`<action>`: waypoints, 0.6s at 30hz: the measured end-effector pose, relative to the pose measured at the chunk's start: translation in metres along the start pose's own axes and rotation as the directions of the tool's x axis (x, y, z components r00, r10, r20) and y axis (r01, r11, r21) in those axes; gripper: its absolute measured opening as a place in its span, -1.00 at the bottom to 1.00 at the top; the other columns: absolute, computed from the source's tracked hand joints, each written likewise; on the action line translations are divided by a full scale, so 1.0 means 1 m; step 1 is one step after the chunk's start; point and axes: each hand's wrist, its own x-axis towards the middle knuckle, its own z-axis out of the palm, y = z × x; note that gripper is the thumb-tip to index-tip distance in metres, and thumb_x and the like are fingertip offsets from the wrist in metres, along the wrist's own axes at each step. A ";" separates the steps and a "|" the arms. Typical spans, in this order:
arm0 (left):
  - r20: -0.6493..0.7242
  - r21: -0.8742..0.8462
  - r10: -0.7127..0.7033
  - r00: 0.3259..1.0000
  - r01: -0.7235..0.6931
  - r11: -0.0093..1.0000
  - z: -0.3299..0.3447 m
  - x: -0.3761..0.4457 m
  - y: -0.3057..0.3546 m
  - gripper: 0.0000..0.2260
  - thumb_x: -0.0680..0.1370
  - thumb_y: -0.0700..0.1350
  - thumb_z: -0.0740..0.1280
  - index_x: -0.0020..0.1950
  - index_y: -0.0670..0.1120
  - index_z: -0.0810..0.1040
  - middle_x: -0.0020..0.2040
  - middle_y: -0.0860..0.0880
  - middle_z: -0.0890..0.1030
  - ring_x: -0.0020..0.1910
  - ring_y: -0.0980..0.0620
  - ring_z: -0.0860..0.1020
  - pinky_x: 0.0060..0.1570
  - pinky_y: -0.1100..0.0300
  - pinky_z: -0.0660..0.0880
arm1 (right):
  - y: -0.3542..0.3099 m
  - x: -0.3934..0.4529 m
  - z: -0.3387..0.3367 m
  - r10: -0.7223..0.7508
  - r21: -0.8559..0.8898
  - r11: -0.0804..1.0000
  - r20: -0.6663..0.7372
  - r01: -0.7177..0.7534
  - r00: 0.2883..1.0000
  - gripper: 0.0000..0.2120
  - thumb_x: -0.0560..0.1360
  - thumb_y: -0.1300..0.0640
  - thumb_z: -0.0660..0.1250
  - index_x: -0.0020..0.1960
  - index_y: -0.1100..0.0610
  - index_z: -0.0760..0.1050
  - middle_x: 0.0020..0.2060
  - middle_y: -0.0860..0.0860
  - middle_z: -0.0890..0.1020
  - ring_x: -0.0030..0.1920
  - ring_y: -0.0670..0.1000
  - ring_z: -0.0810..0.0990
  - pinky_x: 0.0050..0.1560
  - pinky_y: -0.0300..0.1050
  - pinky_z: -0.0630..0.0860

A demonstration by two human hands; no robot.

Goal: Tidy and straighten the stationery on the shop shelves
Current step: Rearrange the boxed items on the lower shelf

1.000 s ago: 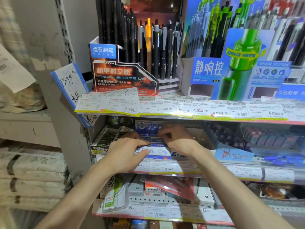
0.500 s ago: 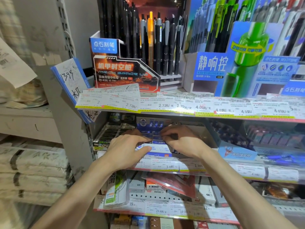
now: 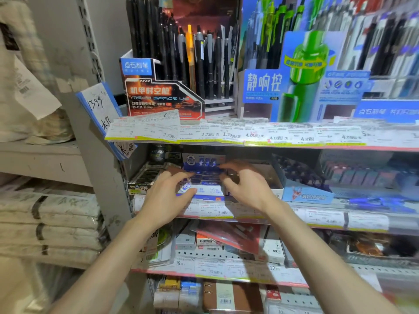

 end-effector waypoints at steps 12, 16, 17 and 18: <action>-0.299 -0.478 -0.275 0.914 0.105 0.872 0.010 -0.092 0.025 -0.80 0.56 -0.16 0.40 0.17 0.00 0.60 0.09 0.05 0.58 -0.02 0.23 0.56 -0.10 0.50 0.42 | 0.025 -0.090 0.001 -0.046 0.322 0.938 -0.243 0.125 0.969 -0.78 0.59 0.08 0.35 0.22 0.01 0.57 0.13 -0.17 0.60 0.18 -0.16 0.55 0.22 -0.29 0.42; -0.180 -0.560 -0.412 0.893 0.252 0.789 0.024 -0.119 0.005 -0.80 0.56 -0.13 0.40 0.17 0.05 0.59 0.06 0.02 0.64 0.00 0.22 0.59 -0.07 0.47 0.45 | 0.029 -0.116 0.026 0.088 0.445 0.895 -0.214 0.016 0.973 -0.83 0.58 0.09 0.37 0.16 -0.02 0.58 0.02 -0.18 0.63 0.01 -0.16 0.61 0.07 -0.22 0.52; -0.158 -0.567 -0.433 0.887 0.278 0.776 0.027 -0.125 -0.001 -0.80 0.57 -0.12 0.40 0.18 0.06 0.59 0.04 0.04 0.64 0.00 0.23 0.60 -0.07 0.47 0.45 | 0.030 -0.122 0.034 0.122 0.457 0.889 -0.206 -0.015 0.971 -0.84 0.58 0.09 0.36 0.15 -0.02 0.59 0.00 -0.16 0.65 -0.01 -0.15 0.62 0.06 -0.19 0.53; -0.136 -0.572 -0.450 0.883 0.300 0.763 0.029 -0.129 -0.008 -0.80 0.57 -0.11 0.39 0.18 0.06 0.58 0.03 0.05 0.65 -0.01 0.23 0.59 -0.07 0.45 0.45 | 0.031 -0.127 0.043 0.157 0.468 0.882 -0.193 -0.050 0.969 -0.84 0.57 0.10 0.36 0.14 -0.02 0.59 -0.01 -0.14 0.66 -0.04 -0.14 0.62 0.05 -0.16 0.53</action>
